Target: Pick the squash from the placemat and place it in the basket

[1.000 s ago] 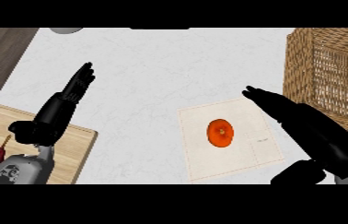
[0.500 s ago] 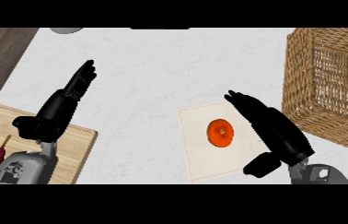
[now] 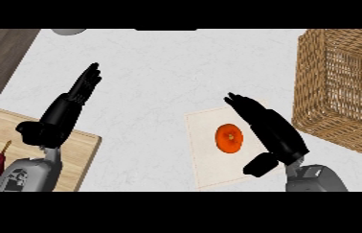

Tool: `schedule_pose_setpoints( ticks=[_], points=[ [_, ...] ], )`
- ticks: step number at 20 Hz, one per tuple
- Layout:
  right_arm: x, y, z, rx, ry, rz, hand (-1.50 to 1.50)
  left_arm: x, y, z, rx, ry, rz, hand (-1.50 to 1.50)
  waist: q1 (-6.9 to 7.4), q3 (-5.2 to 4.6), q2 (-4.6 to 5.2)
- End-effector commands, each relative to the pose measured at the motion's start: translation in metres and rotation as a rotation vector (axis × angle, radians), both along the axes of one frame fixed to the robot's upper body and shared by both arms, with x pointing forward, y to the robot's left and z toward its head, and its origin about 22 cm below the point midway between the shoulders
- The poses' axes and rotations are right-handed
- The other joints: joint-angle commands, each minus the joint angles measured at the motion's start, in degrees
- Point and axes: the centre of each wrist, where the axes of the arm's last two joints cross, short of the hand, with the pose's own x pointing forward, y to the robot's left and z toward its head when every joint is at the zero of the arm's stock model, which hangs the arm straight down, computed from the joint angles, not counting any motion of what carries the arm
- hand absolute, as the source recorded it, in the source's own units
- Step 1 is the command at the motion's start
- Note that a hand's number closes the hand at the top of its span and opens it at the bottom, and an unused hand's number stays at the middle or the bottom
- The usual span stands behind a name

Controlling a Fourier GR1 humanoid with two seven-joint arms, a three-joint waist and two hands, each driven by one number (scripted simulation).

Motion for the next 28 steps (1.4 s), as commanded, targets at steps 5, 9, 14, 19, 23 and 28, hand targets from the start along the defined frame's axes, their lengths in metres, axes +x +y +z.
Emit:
schedule_pose_setpoints(
  ticks=[5,9,14,19,23,28],
  points=[
    [0.006,0.011,-0.006,-0.012,0.019,0.032,-1.5,-0.008,0.004,0.008,-0.004,0.006,0.004,0.0,0.08,0.0,-0.04],
    [-0.02,0.016,0.006,-0.052,0.012,-0.004,-1.5,-0.005,0.011,0.001,-0.016,0.019,0.006,0.0,-0.11,-0.01,-0.06],
    [-0.011,0.01,0.011,-0.106,0.015,-0.011,-1.5,-0.005,0.012,0.009,-0.015,0.008,0.007,0.0,-0.06,-0.01,-0.06],
    [0.001,0.002,-0.036,-0.123,0.028,-0.001,-1.5,-0.006,-0.01,0.007,-0.012,0.006,-0.033,0.0,0.08,0.01,-0.01],
    [0.022,0.031,-0.019,-0.116,0.04,-0.015,-1.5,-0.008,-0.002,0.026,0.017,0.007,0.006,0.0,0.22,0.0,-0.03],
    [0.02,0.018,-0.051,-0.162,0.072,-0.026,-1.5,-0.003,-0.011,0.005,0.008,-0.02,0.02,0.0,0.03,0.0,0.0]
  ],
)
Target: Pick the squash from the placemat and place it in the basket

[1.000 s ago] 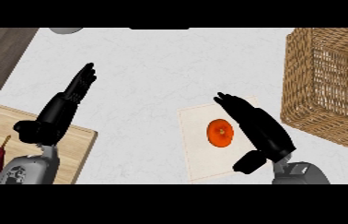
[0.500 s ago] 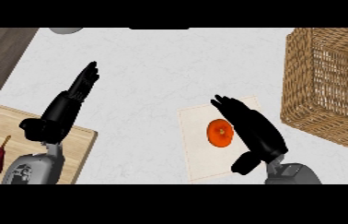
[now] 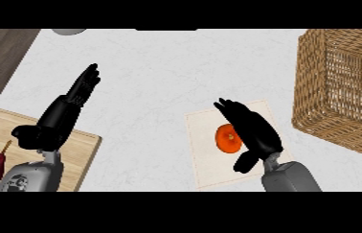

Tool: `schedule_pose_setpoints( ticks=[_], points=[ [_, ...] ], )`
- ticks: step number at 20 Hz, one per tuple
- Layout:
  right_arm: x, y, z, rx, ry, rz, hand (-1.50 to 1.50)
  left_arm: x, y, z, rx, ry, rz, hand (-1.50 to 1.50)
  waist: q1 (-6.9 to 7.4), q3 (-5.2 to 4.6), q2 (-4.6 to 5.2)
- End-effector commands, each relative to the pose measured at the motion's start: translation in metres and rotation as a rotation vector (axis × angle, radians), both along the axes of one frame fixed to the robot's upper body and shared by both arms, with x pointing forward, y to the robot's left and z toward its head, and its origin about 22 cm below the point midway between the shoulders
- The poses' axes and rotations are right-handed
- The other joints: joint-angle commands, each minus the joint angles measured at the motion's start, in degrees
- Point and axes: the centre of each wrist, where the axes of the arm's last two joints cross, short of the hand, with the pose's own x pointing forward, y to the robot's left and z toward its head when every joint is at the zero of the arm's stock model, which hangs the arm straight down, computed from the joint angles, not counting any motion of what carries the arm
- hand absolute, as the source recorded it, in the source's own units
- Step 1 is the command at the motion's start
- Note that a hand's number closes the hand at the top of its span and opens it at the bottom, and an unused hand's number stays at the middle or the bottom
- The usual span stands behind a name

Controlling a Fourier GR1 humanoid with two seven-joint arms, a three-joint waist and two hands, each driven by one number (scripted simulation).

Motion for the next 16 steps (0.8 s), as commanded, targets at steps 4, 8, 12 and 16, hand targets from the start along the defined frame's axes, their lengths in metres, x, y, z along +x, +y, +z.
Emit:
schedule_pose_setpoints(
  ticks=[4,8,12,16],
  points=[
    [-0.002,0.006,-0.02,-0.042,0.04,-0.02,-1.5,0.002,0.007,-0.017,-0.003,0.01,-0.011,0.0,-0.09,0.0,0.02],
    [0.005,-0.002,-0.033,-0.053,0.056,-0.007,-1.5,0.0,0.002,0.004,-0.006,-0.01,0.001,0.0,-0.04,0.0,0.0],
    [0.01,0.009,-0.049,-0.055,0.099,0.023,-1.5,-0.016,0.003,0.004,0.015,-0.009,-0.002,0.0,0.19,0.01,0.01],
    [0.008,0.005,-0.044,-0.124,0.14,0.088,1.5,0.005,0.003,0.008,-0.005,-0.001,0.011,0.0,-0.06,0.0,0.01]
  ],
)
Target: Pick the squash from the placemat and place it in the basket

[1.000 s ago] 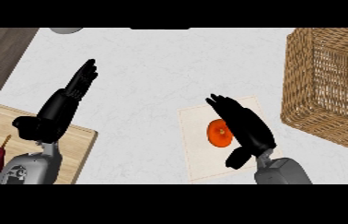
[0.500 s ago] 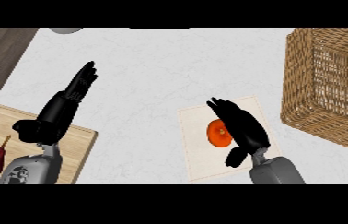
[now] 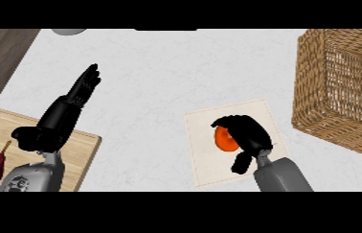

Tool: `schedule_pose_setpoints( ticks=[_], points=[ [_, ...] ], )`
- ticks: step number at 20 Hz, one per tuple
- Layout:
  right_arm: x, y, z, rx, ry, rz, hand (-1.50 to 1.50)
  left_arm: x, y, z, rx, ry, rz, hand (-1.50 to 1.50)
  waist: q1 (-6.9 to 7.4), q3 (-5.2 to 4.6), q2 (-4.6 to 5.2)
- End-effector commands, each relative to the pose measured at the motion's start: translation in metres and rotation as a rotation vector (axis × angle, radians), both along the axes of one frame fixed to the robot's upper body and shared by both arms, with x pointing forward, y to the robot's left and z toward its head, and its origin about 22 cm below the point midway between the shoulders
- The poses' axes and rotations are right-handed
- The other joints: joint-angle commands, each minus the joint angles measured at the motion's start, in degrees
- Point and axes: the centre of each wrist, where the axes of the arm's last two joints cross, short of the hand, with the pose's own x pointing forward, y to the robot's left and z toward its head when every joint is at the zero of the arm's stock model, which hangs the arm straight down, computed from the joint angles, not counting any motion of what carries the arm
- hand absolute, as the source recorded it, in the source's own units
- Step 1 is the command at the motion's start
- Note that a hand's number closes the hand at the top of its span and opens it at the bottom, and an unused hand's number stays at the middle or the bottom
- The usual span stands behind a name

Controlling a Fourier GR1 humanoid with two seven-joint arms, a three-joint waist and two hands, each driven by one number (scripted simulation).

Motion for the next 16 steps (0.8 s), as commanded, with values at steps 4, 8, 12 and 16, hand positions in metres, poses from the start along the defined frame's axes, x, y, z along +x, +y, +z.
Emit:
schedule_pose_setpoints(
  ticks=[4,8,12,16],
  points=[
    [-0.001,0.006,-0.011,-0.028,0.011,0.043,1.5,-0.005,0.011,-0.006,-0.012,0.017,-0.009,0.0,0.06,0.1,0.06],
    [-0.02,0.018,-0.029,-0.084,-0.06,0.142,1.5,0.004,0.013,0.004,0.005,0.002,-0.015,0.0,0.07,0.11,0.08],
    [-0.008,0.014,-0.021,-0.112,-0.143,0.159,1.5,0.001,0.005,-0.01,-0.017,0.003,-0.009,0.0,0.04,0.1,0.1],
    [-0.031,-0.008,-0.004,-0.099,-0.163,-0.083,1.5,0.01,0.005,0.009,0.007,0.002,0.012,0.0,-0.77,0.09,-0.14]
  ],
)
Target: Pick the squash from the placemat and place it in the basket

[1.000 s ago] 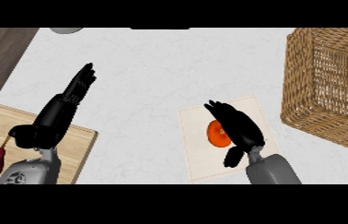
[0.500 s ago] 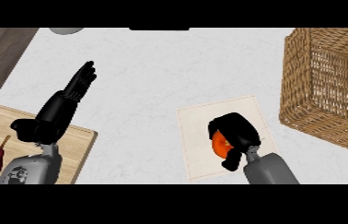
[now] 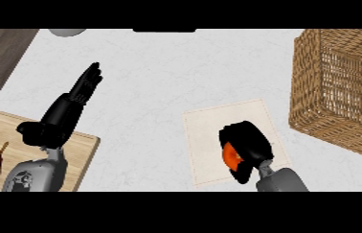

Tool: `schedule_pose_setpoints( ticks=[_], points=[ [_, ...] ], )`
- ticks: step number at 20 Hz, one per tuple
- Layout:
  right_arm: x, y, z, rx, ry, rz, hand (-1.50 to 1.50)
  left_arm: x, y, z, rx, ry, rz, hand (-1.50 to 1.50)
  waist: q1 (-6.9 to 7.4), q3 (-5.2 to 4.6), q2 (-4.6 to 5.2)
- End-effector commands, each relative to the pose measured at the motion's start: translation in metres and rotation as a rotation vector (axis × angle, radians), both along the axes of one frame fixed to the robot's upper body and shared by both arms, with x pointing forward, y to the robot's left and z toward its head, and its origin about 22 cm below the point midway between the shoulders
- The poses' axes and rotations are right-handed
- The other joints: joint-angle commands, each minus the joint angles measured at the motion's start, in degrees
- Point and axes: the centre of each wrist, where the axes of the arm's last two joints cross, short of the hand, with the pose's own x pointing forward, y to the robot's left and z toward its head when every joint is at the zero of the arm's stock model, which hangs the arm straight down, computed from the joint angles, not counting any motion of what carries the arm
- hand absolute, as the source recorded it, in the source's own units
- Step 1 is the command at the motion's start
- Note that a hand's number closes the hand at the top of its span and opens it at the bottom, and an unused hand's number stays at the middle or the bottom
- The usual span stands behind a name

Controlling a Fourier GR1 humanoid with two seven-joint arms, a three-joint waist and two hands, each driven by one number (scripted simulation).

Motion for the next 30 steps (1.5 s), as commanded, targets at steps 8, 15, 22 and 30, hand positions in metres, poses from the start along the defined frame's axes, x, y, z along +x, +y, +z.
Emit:
schedule_pose_setpoints(
  ticks=[8,15,22,30],
  points=[
    [-0.035,-0.036,0.03,0.205,-0.075,-0.412,1.5,-0.004,0.015,-0.009,-0.006,0.018,-0.003,0.0,-0.34,0.7,0.61],
    [-0.066,-0.047,0.079,0.67,-0.25,-0.402,1.5,0.0,0.01,0.0,-0.01,0.025,0.031,0.0,-1.79,0.79,0.17],
    [-0.121,-0.049,0.166,0.825,-0.387,-0.466,1.5,-0.002,0.016,-0.01,-0.009,0.013,-0.001,0.0,-0.9,0.65,0.52],
    [-0.125,-0.074,0.213,0.693,-0.478,-0.621,1.5,0.001,0.005,0.001,0.021,-0.004,-0.004,0.0,-0.22,0.68,0.61]
  ],
)
